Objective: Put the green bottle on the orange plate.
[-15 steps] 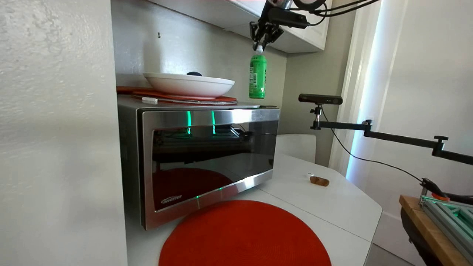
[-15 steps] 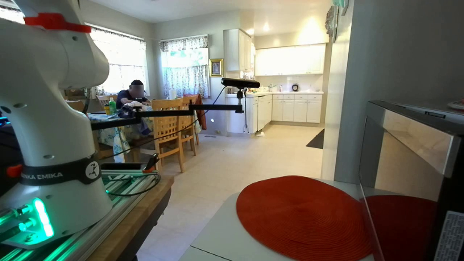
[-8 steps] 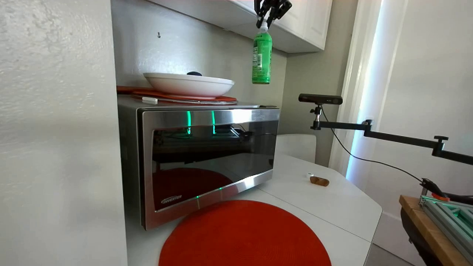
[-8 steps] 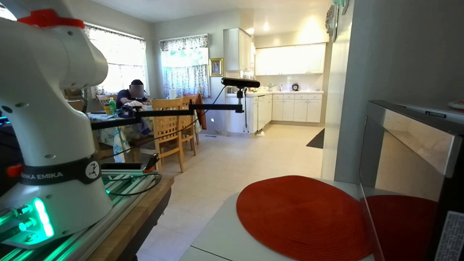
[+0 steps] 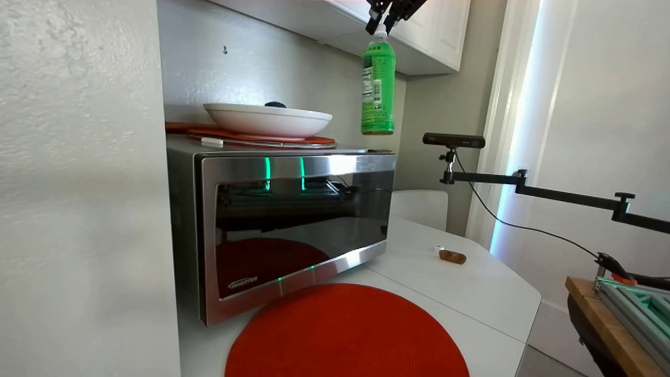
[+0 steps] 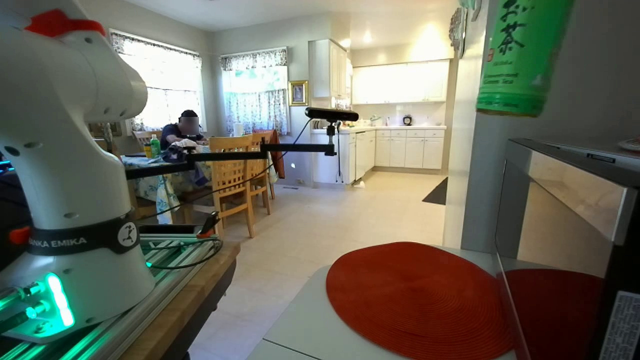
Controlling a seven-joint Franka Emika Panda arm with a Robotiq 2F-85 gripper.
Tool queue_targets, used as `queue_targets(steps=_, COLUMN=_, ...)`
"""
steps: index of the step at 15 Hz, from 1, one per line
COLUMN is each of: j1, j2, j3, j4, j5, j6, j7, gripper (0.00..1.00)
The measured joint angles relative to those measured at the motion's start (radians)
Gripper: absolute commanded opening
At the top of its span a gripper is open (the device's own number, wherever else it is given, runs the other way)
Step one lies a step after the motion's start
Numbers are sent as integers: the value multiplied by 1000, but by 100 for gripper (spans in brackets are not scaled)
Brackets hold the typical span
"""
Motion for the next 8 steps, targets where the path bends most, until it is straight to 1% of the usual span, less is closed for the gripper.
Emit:
queue_targets(steps=3, j1=12, j2=-73, j3=44, j4=-108, j5=44, j6=48, j7=0, gripper=8)
queue_targets(steps=8, j1=11, j2=-124, j3=98, j4=-293, j5=48, j6=247, j7=0, gripper=8)
